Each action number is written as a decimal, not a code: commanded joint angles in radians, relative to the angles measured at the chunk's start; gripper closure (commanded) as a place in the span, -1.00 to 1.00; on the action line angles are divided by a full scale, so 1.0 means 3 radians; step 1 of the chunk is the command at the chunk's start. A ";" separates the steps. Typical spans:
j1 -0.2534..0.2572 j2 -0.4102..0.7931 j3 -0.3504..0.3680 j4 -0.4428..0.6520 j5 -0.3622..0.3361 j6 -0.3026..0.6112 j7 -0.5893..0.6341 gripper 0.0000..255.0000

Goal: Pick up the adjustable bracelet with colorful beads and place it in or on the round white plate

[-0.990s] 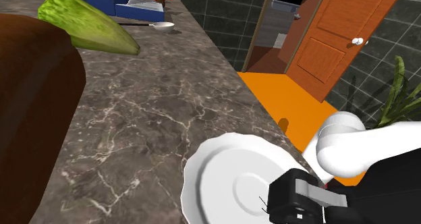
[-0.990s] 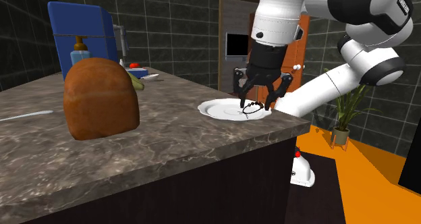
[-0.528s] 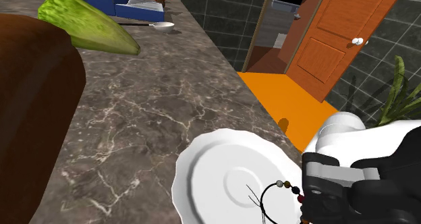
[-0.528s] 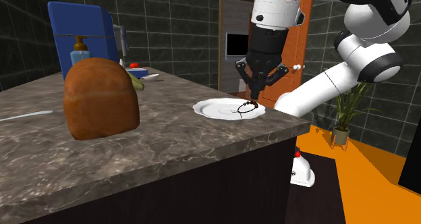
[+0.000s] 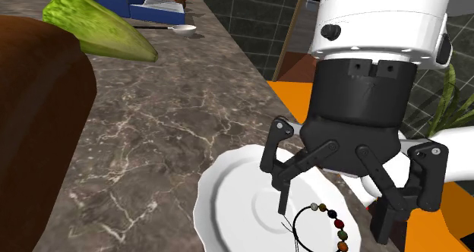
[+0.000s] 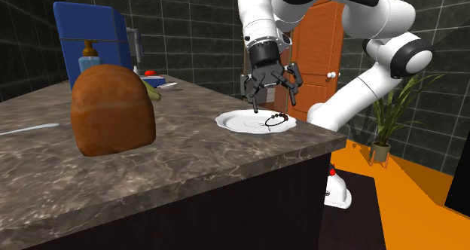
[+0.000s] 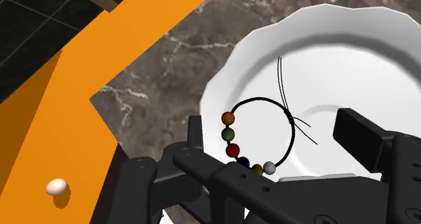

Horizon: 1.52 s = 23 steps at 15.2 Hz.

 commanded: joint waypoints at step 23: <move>0.0046 -0.0054 0.0085 -0.0191 0.0178 0.0147 -0.0018 1.00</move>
